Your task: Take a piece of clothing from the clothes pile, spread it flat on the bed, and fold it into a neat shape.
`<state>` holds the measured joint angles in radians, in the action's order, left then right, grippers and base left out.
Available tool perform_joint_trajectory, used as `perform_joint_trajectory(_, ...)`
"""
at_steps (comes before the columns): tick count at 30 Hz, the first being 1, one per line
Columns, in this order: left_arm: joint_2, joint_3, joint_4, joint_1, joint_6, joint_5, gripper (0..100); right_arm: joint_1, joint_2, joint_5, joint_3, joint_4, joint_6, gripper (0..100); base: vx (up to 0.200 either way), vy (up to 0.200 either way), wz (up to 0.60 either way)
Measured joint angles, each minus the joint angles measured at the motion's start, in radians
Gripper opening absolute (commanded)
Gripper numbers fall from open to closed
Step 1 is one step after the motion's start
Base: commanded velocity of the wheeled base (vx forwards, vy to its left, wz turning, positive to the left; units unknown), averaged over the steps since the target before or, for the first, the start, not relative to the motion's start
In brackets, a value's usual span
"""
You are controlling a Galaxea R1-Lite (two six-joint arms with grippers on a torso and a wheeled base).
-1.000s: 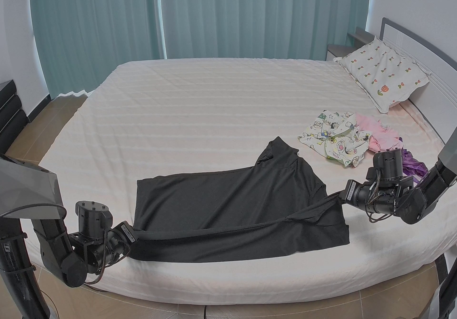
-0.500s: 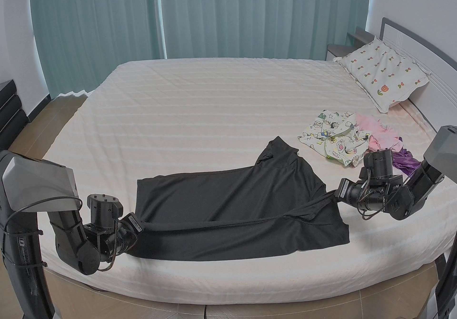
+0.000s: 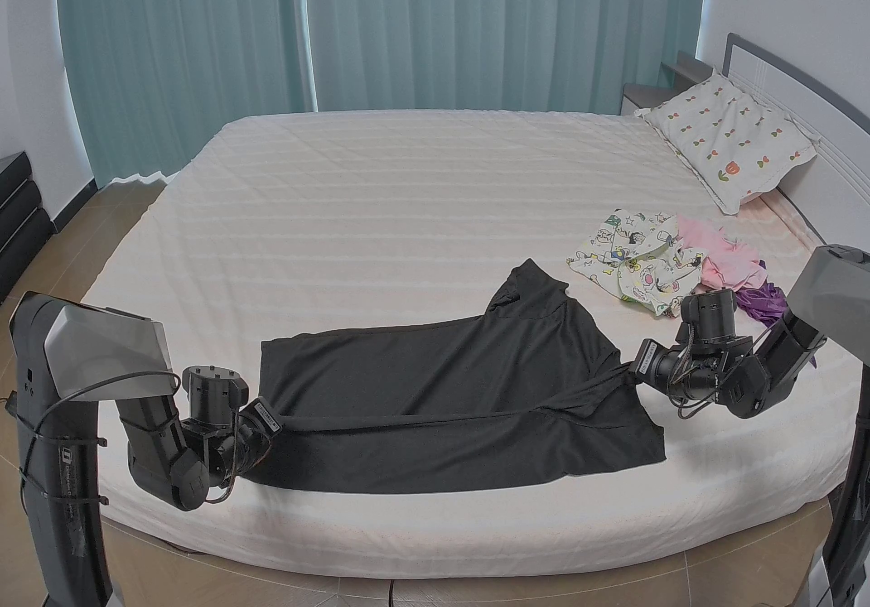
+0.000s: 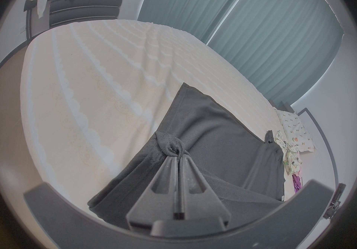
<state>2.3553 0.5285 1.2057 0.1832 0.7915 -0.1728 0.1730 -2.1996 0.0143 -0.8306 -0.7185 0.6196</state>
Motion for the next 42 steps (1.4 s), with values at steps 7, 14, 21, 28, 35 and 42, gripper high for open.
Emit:
perform_joint_trajectory(7,0.033,0.037,0.000,-0.010,0.025,-0.002,100,-0.013,-0.060,0.006,-0.001,-0.084,0.025,100,0.000,0.000,0.00)
perform_joint_trajectory(14,0.044,0.053,0.000,-0.014,0.061,-0.002,100,-0.021,-0.066,0.047,-0.008,-0.072,0.112,100,0.000,0.000,0.00)
perform_joint_trajectory(21,-0.012,0.021,0.000,-0.046,0.091,0.017,100,-0.025,-0.040,0.054,0.002,-0.050,0.289,100,0.000,0.000,0.00)
perform_joint_trajectory(28,-0.086,-0.060,0.000,-0.087,0.126,0.130,100,-0.009,-0.089,0.055,-0.016,-0.058,0.369,100,0.000,0.000,0.00)
perform_joint_trajectory(35,-0.119,-0.101,0.000,-0.103,0.168,0.189,100,0.000,-0.171,0.044,-0.087,-0.067,0.315,100,0.000,0.000,0.00)
perform_joint_trajectory(42,-0.124,-0.107,0.000,-0.104,0.170,0.190,100,-0.001,-0.213,0.046,-0.151,-0.069,0.313,100,0.000,0.000,0.00)
